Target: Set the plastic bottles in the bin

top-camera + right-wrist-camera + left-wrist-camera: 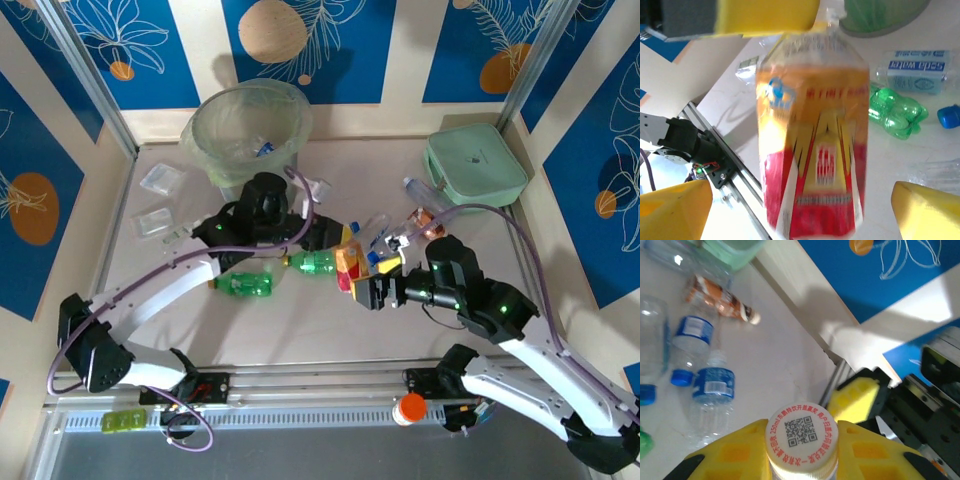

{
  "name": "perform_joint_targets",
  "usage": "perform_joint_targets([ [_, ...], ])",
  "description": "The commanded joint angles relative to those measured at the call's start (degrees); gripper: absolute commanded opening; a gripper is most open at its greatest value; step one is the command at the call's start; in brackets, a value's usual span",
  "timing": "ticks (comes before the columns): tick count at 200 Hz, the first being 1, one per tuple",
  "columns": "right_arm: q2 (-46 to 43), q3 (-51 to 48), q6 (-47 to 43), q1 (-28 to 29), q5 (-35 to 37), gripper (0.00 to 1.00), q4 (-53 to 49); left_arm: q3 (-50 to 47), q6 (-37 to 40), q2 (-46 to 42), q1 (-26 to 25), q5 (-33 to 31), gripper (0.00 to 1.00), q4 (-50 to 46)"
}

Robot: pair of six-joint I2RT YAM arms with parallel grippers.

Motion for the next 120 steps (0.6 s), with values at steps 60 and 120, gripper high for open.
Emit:
perform_joint_targets([
  [60, -1.16, 5.89, -0.21, 0.31, 4.26, 0.90, -2.31, 14.97, -6.01, 0.57, 17.88, -11.63, 0.00, -6.14],
  [120, -0.28, 4.92, 0.74, 0.29, 3.90, 0.89, -1.96, 35.20, -14.66, 12.03, 27.27, -25.17, 0.00, -16.46],
])
